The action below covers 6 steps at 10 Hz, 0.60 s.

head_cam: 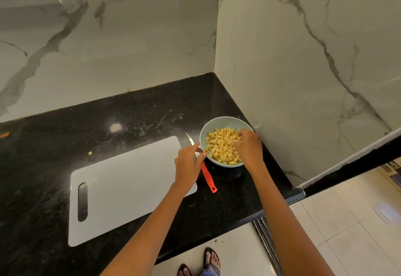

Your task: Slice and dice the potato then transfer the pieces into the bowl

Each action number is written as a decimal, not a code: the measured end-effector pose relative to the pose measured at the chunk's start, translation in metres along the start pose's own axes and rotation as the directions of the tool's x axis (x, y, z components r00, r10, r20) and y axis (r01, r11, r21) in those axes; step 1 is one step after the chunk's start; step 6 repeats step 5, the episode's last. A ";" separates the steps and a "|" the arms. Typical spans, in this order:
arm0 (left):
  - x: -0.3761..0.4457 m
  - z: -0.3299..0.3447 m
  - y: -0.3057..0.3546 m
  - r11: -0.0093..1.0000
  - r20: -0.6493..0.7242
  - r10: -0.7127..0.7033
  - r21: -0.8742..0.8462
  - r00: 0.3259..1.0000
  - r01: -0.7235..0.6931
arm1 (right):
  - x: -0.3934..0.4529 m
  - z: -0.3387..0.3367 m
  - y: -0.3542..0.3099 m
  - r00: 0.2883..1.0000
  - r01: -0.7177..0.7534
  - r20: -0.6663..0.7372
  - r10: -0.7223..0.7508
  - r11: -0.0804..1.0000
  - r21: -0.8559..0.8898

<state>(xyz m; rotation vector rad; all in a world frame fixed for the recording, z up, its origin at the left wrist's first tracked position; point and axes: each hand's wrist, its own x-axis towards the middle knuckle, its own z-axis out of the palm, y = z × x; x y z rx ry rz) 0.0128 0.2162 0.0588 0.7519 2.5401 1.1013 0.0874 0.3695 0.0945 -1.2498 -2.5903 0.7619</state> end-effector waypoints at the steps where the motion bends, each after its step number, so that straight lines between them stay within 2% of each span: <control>1: -0.004 -0.001 -0.003 1.000 -0.001 -0.001 0.002 1.000 0.001 | -0.001 0.007 -0.007 0.997 -0.007 0.083 0.005 0.999 0.033; 2: -0.006 -0.002 -0.007 1.000 0.006 0.025 0.013 1.000 -0.025 | 0.002 0.007 -0.018 0.993 0.060 -0.108 -0.039 0.979 0.194; 3: -0.009 -0.007 -0.010 1.000 0.015 0.030 -0.004 0.999 -0.030 | 0.001 0.000 -0.015 0.981 0.078 -0.191 -0.032 0.968 0.237; 4: -0.015 -0.011 -0.018 0.998 -0.014 0.061 -0.012 0.998 -0.061 | -0.004 0.007 -0.004 0.991 0.060 -0.125 -0.041 0.986 0.153; 6: -0.022 -0.014 -0.027 0.999 -0.044 0.048 0.007 0.998 -0.048 | -0.015 0.018 -0.004 0.989 0.091 -0.121 -0.080 0.992 0.084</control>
